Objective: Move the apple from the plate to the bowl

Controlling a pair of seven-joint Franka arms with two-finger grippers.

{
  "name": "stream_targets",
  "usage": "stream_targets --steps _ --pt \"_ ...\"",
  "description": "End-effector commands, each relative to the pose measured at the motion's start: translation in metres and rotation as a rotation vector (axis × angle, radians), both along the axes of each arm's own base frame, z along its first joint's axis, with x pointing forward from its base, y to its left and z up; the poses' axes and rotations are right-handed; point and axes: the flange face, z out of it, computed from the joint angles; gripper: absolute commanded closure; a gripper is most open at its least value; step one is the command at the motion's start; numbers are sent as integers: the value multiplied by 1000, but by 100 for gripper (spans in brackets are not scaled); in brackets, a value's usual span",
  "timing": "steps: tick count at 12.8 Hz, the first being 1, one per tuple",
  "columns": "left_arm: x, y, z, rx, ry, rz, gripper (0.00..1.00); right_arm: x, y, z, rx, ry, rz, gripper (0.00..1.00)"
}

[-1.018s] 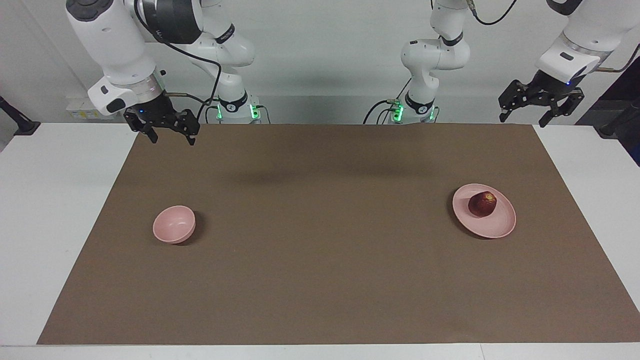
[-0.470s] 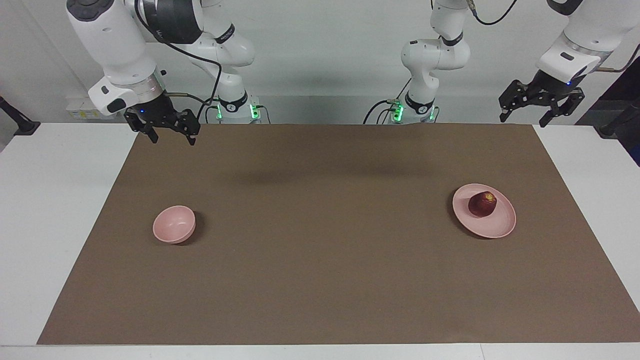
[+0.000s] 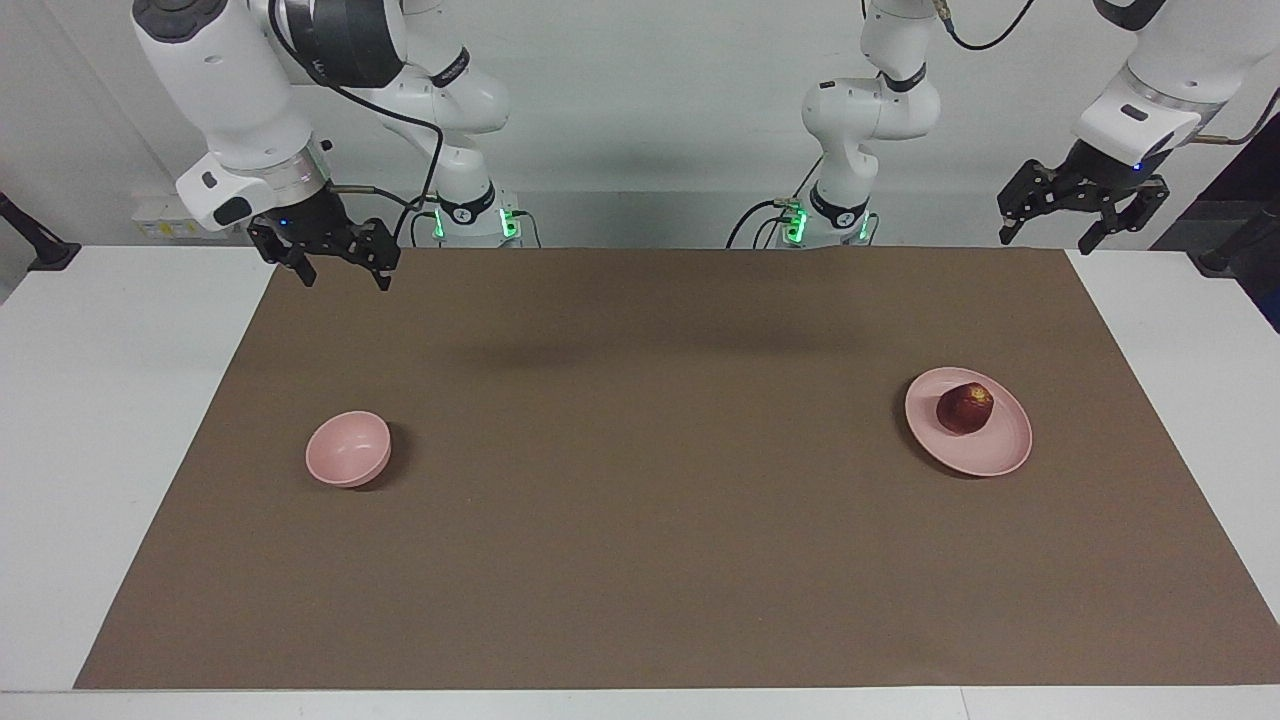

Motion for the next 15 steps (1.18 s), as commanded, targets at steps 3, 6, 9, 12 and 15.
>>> stream_targets --steps 3,6,9,12,15 --pt "-4 0 1 7 6 7 0 -1 -3 3 8 0 16 0" --pt "-4 0 2 7 3 8 0 -1 -4 3 8 0 14 0" --pt "-3 0 0 3 -3 5 0 -1 -2 3 8 0 18 0" --pt "-2 -1 -16 -3 -12 -10 0 -1 -4 3 8 0 14 0" --pt "4 -1 -49 -5 -3 -16 0 -1 -2 3 8 0 18 0"
